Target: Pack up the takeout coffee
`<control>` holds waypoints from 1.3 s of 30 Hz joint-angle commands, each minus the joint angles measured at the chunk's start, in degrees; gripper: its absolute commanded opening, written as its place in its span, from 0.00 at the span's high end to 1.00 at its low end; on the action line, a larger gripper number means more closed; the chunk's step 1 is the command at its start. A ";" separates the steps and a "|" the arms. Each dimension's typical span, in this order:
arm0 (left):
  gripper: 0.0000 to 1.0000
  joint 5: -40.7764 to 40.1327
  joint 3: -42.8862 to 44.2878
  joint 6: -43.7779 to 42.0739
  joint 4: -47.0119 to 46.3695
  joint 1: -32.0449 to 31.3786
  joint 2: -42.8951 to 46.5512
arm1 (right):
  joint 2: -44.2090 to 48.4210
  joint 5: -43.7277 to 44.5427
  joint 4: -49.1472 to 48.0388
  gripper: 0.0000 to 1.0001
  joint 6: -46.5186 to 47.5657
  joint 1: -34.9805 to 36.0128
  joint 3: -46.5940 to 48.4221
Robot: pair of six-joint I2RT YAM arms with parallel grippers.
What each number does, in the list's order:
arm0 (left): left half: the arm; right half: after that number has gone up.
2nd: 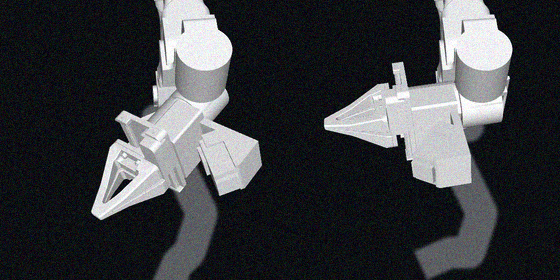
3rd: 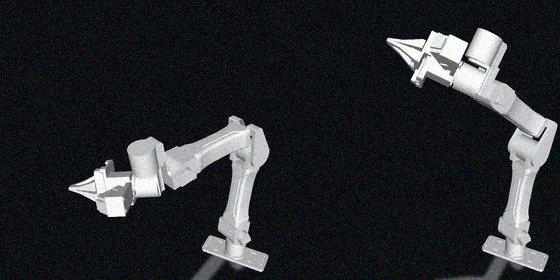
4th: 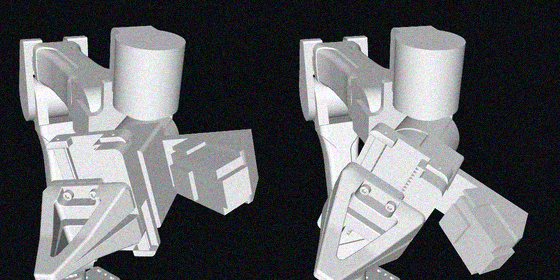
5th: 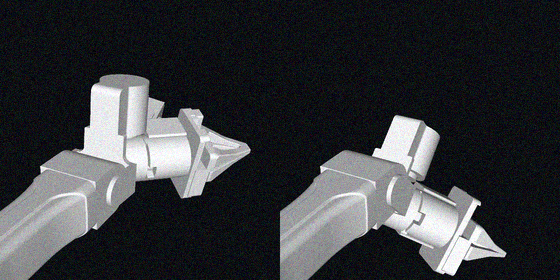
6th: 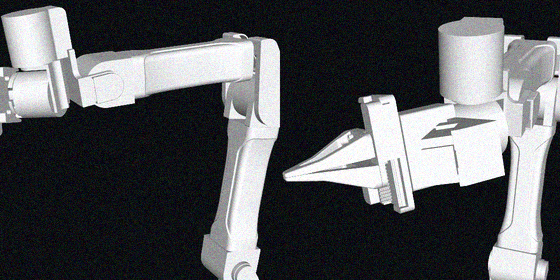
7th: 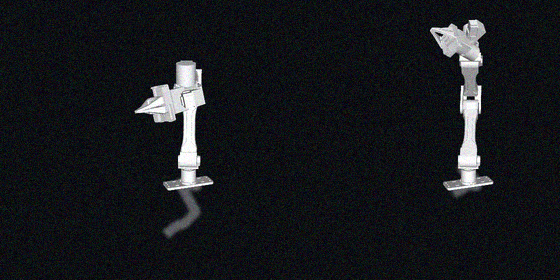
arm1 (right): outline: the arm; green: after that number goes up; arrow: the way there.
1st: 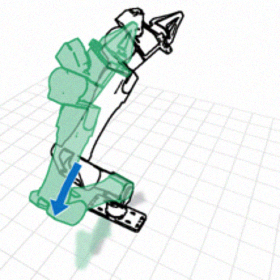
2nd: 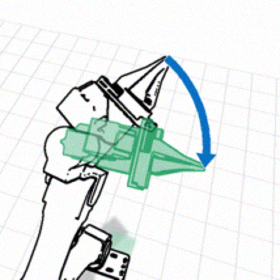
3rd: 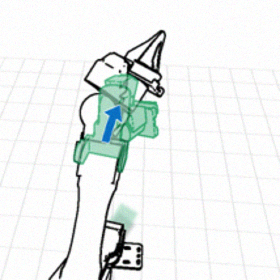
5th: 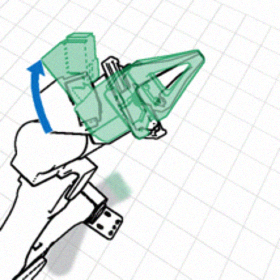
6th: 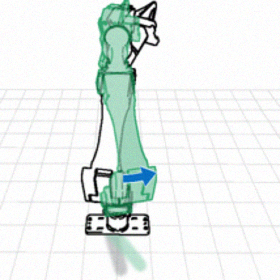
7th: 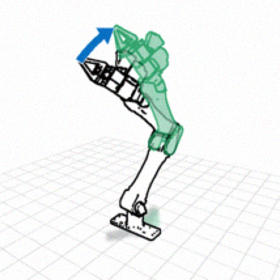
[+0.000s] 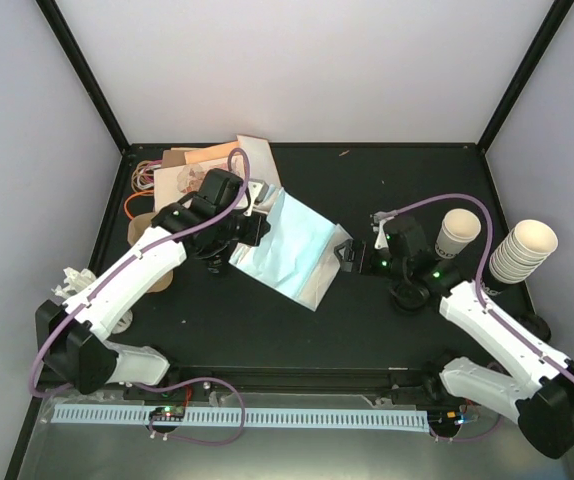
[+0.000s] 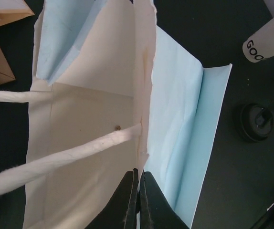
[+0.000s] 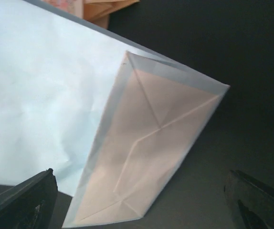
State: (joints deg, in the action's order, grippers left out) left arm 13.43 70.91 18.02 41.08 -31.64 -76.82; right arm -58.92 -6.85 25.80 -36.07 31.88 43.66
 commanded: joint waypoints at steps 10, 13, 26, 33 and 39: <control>0.98 -4.18 1.43 1.95 0.30 -2.18 3.07 | -7.50 4.48 -3.92 0.00 -5.50 5.77 4.24; 0.98 -4.52 1.17 1.95 0.16 -2.22 5.43 | -9.50 7.02 -3.04 0.00 -6.88 5.88 5.30; 0.98 -5.09 1.95 1.33 1.88 -2.18 8.79 | -10.20 11.63 -0.09 0.00 -5.17 5.91 5.27; 0.98 -5.02 1.80 1.14 2.01 -2.18 9.67 | -5.91 1.31 -7.11 0.01 0.15 5.87 1.97; 0.98 -4.07 1.36 1.56 1.32 -2.17 9.85 | -3.64 -4.19 -13.86 0.00 -2.36 6.38 0.03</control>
State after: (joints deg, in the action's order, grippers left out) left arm 9.02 70.91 19.20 42.76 -33.47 -68.23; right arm -62.54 -7.84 17.56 -37.85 37.63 43.38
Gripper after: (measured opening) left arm 0.016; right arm 0.993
